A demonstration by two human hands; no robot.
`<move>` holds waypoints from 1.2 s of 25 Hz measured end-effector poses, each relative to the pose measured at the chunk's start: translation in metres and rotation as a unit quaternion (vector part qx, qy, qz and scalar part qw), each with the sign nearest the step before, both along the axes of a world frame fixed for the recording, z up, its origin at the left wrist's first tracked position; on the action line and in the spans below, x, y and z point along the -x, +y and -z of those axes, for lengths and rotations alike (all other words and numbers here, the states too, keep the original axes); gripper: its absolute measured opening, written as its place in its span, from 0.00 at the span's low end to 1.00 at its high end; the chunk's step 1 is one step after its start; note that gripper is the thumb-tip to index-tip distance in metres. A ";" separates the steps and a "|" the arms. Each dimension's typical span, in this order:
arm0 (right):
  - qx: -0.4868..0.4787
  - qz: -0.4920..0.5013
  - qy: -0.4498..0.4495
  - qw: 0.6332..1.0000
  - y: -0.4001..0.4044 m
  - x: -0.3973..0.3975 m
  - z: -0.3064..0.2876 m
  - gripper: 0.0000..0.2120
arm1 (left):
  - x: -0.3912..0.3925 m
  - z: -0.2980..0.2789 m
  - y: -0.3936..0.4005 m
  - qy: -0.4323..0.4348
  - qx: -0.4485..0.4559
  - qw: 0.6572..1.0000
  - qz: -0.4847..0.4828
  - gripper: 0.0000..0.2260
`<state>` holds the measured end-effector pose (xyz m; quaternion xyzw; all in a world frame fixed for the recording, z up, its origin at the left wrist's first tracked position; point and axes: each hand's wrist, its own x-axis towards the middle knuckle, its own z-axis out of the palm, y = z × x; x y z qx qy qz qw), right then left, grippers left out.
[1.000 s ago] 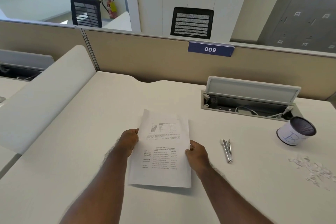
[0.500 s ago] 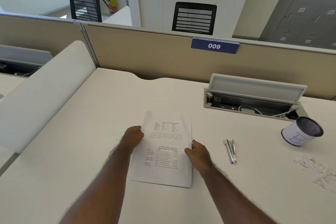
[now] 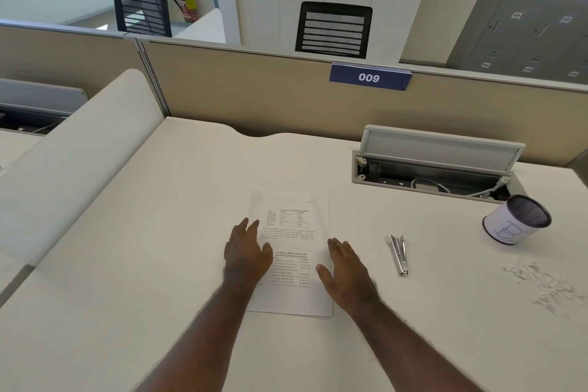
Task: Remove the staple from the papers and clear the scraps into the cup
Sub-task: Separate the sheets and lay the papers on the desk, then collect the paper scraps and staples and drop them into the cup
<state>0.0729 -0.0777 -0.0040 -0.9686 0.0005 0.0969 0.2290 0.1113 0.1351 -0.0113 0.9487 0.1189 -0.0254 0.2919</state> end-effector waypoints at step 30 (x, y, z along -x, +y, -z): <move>0.175 0.096 -0.028 0.979 -0.283 0.090 0.019 0.43 | 0.074 0.016 -0.294 -0.075 -0.188 0.948 0.245 0.36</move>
